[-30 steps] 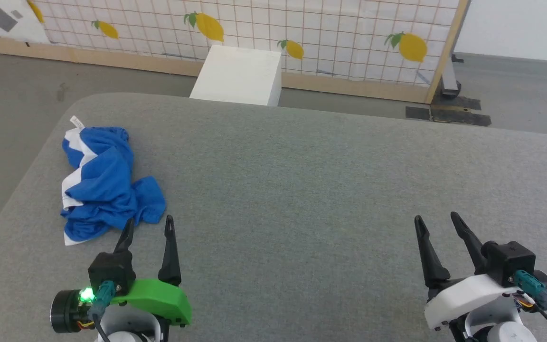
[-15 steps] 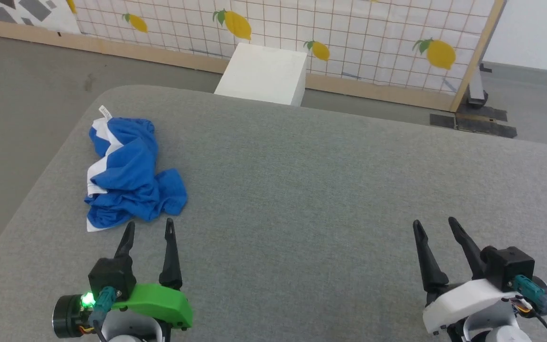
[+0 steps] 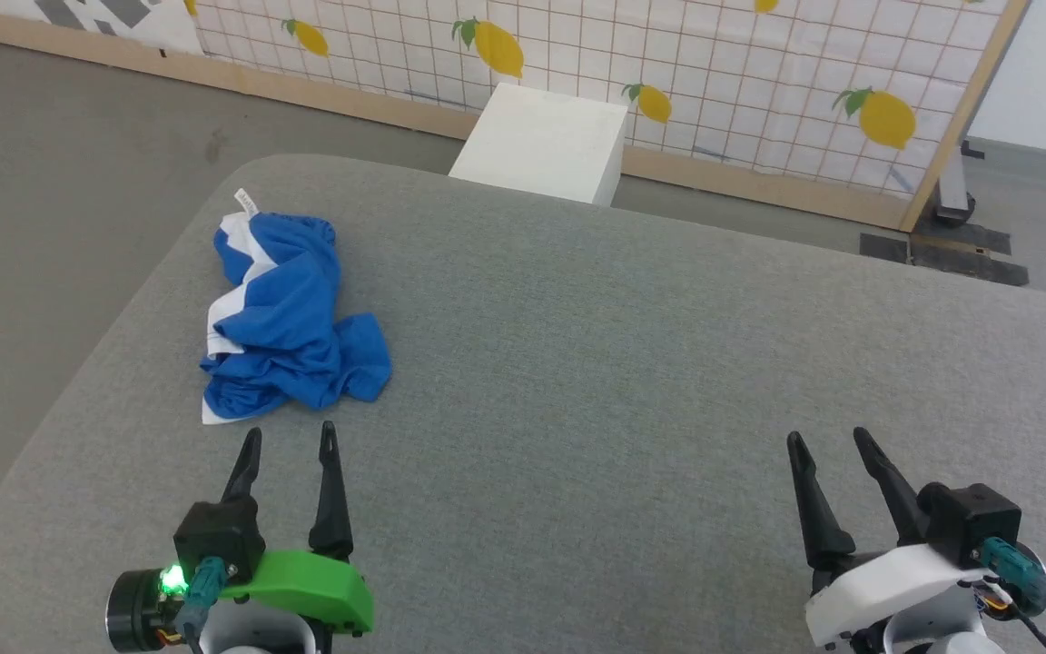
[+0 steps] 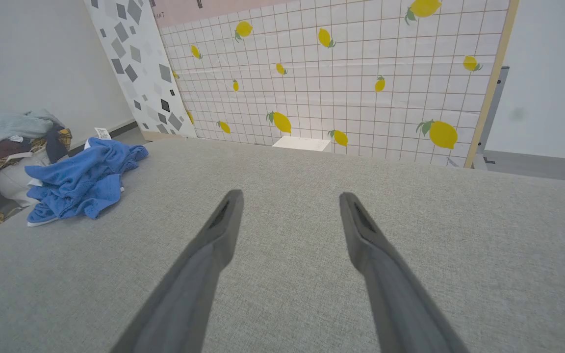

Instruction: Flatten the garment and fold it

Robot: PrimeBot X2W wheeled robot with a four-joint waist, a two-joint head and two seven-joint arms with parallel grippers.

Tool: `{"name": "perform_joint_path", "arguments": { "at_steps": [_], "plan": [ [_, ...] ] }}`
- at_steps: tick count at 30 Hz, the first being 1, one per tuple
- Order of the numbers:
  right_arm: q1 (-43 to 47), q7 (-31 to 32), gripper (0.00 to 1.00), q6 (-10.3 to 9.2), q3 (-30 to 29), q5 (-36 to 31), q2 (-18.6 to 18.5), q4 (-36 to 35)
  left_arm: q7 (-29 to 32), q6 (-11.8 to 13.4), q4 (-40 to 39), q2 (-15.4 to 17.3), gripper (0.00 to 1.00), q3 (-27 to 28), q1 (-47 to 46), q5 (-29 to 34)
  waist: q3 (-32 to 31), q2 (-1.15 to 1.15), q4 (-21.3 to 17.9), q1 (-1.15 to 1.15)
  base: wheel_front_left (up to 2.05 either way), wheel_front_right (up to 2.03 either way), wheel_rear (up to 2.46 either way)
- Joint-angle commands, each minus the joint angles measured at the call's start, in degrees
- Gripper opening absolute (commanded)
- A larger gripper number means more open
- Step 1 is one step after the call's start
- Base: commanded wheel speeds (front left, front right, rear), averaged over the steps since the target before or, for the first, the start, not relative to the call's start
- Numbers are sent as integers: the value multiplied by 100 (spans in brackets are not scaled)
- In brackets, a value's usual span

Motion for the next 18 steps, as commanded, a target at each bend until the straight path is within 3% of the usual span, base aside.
{"name": "perform_joint_path", "arguments": {
  "at_steps": [1,18],
  "plan": [
    [87,-73,100,-6,7,54,3,39,-74,37,27,-20,100,-13,95,-72,-5,0,50,0,0,0,0],
    [124,-216,100,-7,38,244,3,195,-275,134,105,-24,100,-80,130,-166,28,0,390,0,0,0,0]
  ]
}}
